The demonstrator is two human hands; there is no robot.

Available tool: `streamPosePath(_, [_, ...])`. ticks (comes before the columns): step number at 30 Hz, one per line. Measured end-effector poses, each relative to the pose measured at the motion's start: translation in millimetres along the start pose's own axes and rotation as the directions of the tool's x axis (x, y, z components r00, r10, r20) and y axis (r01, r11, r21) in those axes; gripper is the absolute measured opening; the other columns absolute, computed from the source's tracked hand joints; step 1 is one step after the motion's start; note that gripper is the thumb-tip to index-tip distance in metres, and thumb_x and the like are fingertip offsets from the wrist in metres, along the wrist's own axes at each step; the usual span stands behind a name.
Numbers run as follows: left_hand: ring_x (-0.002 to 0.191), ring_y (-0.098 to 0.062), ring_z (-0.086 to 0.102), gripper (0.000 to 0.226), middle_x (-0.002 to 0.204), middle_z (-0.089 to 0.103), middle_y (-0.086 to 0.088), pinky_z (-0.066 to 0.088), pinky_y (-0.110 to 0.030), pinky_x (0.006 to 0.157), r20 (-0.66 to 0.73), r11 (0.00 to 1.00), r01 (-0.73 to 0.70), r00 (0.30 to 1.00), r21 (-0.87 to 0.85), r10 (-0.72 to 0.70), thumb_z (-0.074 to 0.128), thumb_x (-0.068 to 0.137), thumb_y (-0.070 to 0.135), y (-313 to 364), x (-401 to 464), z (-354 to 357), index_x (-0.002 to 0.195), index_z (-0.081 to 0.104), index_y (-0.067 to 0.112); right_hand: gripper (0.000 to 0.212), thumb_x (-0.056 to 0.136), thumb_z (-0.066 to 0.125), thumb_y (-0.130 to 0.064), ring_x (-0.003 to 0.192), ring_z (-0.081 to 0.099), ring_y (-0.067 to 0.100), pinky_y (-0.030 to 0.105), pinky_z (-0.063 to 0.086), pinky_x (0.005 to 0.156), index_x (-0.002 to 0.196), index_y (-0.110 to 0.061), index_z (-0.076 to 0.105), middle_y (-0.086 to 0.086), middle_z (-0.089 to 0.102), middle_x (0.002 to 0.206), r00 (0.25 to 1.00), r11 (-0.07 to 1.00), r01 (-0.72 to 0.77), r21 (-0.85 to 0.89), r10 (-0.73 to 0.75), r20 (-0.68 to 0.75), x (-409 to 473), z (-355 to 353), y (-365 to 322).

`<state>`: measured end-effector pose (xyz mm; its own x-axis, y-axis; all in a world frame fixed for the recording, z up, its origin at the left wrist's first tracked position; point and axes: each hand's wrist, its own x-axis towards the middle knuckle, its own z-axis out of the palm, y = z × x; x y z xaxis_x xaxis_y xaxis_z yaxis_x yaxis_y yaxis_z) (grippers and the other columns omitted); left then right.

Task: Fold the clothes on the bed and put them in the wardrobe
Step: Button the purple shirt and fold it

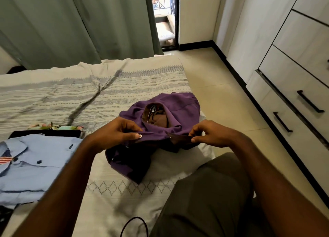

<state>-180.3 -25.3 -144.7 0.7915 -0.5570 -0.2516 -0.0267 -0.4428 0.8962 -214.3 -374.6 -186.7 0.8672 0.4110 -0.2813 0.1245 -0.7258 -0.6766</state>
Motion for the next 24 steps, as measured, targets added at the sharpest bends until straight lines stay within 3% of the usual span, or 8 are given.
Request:
streamPosePath(5, [0.071, -0.009, 0.063, 0.009, 0.076, 0.073, -0.006, 0.048, -0.024, 0.067, -0.041, 0.978, 0.007, 0.999, 0.207, 0.002, 0.075, 0.088, 0.007, 2.8, 11.3, -15.4, 0.081, 0.077, 0.013, 0.015, 0.095, 0.068, -0.033, 0.084, 0.067, 0.015, 0.033, 0.053, 0.077, 0.091, -0.02, 0.073, -0.001, 0.073, 0.089, 1.0, 0.997, 0.004, -0.072, -0.003, 0.016, 7.0, -21.5, -2.6])
streamPosePath(9, [0.07, -0.012, 0.055, 0.015, 0.072, 0.061, -0.003, 0.043, -0.022, 0.065, -0.02, 0.99, 0.076, 0.997, 0.116, -0.074, 0.067, 0.094, 0.006, 17.3, 23.7, -28.0, 0.079, 0.067, 0.003, 0.023, 0.095, 0.066, -0.037, 0.089, 0.066, 0.03, 0.053, 0.053, 0.092, 0.091, -0.016, 0.074, 0.007, 0.072, 0.088, 0.998, 0.998, 0.046, 0.04, -0.048, 0.041, 17.1, -43.4, -4.3])
streamPosePath(12, [0.071, -0.014, 0.055, 0.018, 0.073, 0.062, -0.001, 0.042, -0.03, 0.072, -0.285, 0.987, 0.036, 0.958, 0.154, 0.01, 0.064, 0.097, 0.012, 44.2, 49.9, -45.3, 0.08, 0.067, 0.007, 0.015, 0.096, 0.067, -0.028, 0.087, 0.066, 0.027, 0.051, 0.055, 0.091, 0.09, -0.015, 0.073, 0.004, 0.07, 0.085, 0.994, 0.995, 0.08, 0.067, -0.084, 0.071, 31.6, -75.4, -24.1])
streamPosePath(15, [0.071, -0.011, 0.055, 0.014, 0.078, 0.063, 0.001, 0.045, -0.028, 0.068, -0.663, 0.972, -0.037, 0.725, 0.231, 0.185, 0.064, 0.095, 0.014, 86.9, 80.9, -61.7, 0.082, 0.068, 0.017, 0.012, 0.096, 0.066, -0.023, 0.083, 0.066, 0.018, 0.044, 0.055, 0.082, 0.09, -0.015, 0.071, -0.001, 0.069, 0.085, 0.965, 0.987, 0.154, -0.042, -0.159, -0.21, 49.2, -117.4, -63.1])
streamPosePath(18, [0.079, -0.01, 0.06, 0.007, 0.09, 0.068, -0.006, 0.052, -0.027, 0.075, -0.86, 0.91, -0.266, 0.323, 0.318, 0.394, 0.066, 0.093, 0.021, 132.7, 88.3, -73.0, 0.091, 0.07, 0.015, 0.009, 0.097, 0.066, -0.028, 0.08, 0.062, 0.004, 0.027, 0.053, 0.076, 0.094, -0.019, 0.067, -0.008, 0.065, 0.085, 0.618, 0.962, 0.25, -0.112, -0.248, -0.746, 57.9, -138.1, -110.6])
streamPosePath(20, [0.077, -0.005, 0.061, 0.009, 0.088, 0.07, -0.004, 0.049, -0.018, 0.074, -0.859, 0.848, -0.379, 0.207, 0.371, 0.468, 0.067, 0.092, 0.02, 144.4, 80.7, -57.8, 0.092, 0.072, 0.012, 0.014, 0.098, 0.064, -0.03, 0.082, 0.063, 0.005, 0.019, 0.053, 0.077, 0.099, -0.016, 0.066, -0.008, 0.065, 0.088, 0.278, 0.939, 0.321, -0.126, -0.221, -0.935, 59.0, -120.6, -133.2])
streamPosePath(22, [0.073, 0.0, 0.06, 0.005, 0.082, 0.07, 0.002, 0.049, -0.018, 0.072, -0.828, 0.842, -0.394, 0.273, 0.369, 0.491, 0.071, 0.09, 0.015, 128.0, 74.7, -22.7, 0.091, 0.073, 0.011, 0.015, 0.098, 0.063, -0.03, 0.079, 0.065, 0.012, 0.027, 0.055, 0.072, 0.096, -0.015, 0.064, -0.003, 0.067, 0.086, 0.209, 0.948, 0.305, -0.091, -0.159, -0.965, 66.3, -76.9, -134.3])
streamPosePath(24, [0.068, -0.003, 0.057, 0.005, 0.074, 0.067, 0.004, 0.051, -0.028, 0.067, -0.791, 0.899, -0.294, 0.437, 0.323, 0.428, 0.072, 0.085, 0.017, 82.1, 74.5, 18.0, 0.083, 0.071, 0.013, 0.016, 0.097, 0.065, -0.028, 0.071, 0.064, 0.02, 0.032, 0.047, 0.064, 0.087, -0.016, 0.062, 0.0, 0.066, 0.077, 0.336, 0.976, 0.213, 0.053, -0.022, -0.941, 75.7, -18.6, -118.2])
